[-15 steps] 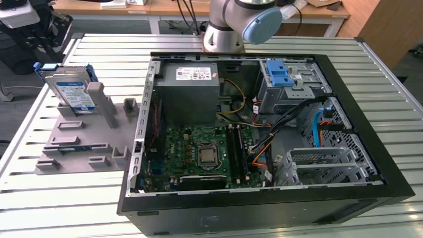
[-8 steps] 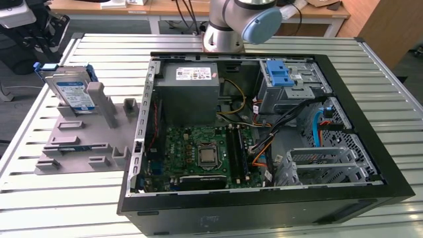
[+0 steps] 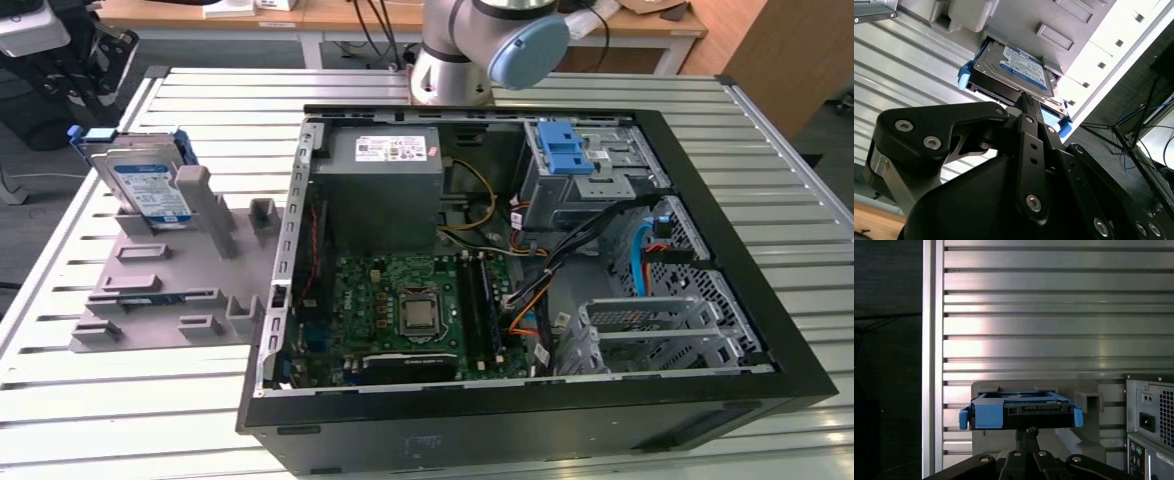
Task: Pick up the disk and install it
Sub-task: 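Reach for the disk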
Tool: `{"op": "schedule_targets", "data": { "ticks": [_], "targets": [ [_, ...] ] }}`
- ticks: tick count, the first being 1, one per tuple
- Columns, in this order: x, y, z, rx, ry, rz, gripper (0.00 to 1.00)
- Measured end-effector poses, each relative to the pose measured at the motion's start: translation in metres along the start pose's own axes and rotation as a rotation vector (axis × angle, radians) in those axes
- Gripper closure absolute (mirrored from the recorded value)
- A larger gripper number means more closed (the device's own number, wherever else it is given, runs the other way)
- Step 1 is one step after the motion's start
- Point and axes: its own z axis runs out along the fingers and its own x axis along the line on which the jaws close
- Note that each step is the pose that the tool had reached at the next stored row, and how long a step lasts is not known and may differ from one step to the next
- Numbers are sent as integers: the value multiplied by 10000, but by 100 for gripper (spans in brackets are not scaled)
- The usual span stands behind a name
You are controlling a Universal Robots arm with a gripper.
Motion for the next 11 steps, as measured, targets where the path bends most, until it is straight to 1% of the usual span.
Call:
{"op": "schedule_targets", "data": {
  "ticks": [3, 11],
  "targets": [
    [2, 0, 0, 0, 1, 0, 89],
    [117, -1, -2, 0, 0, 0, 89]
  ]
}}
